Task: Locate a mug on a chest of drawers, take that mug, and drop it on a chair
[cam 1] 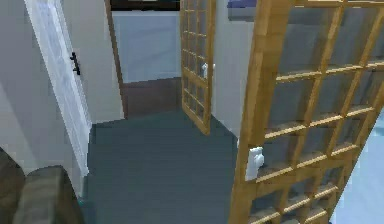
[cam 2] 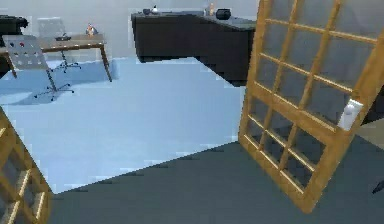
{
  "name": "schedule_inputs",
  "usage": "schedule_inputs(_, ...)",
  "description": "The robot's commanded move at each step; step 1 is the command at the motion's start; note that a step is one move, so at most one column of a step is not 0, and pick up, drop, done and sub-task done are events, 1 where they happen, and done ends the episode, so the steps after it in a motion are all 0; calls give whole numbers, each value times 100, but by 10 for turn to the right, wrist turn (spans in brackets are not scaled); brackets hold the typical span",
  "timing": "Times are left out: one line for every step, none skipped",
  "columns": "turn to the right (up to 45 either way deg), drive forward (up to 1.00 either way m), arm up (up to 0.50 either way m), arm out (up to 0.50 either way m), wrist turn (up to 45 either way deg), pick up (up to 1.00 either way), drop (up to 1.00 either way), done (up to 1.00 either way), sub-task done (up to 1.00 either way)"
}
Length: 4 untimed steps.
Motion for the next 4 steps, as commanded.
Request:
schedule_inputs(0, 50, 0, 0, 0, 0, 0, 0, 0)
schedule_inputs(-60, 0, 0, 0, 0, 0, 0, 0, 0)
schedule_inputs(0, 100, 0, 0, 0, 0, 0, 0, 0)
schedule_inputs(-30, 0, 0, 0, 0, 0, 0, 0, 0)
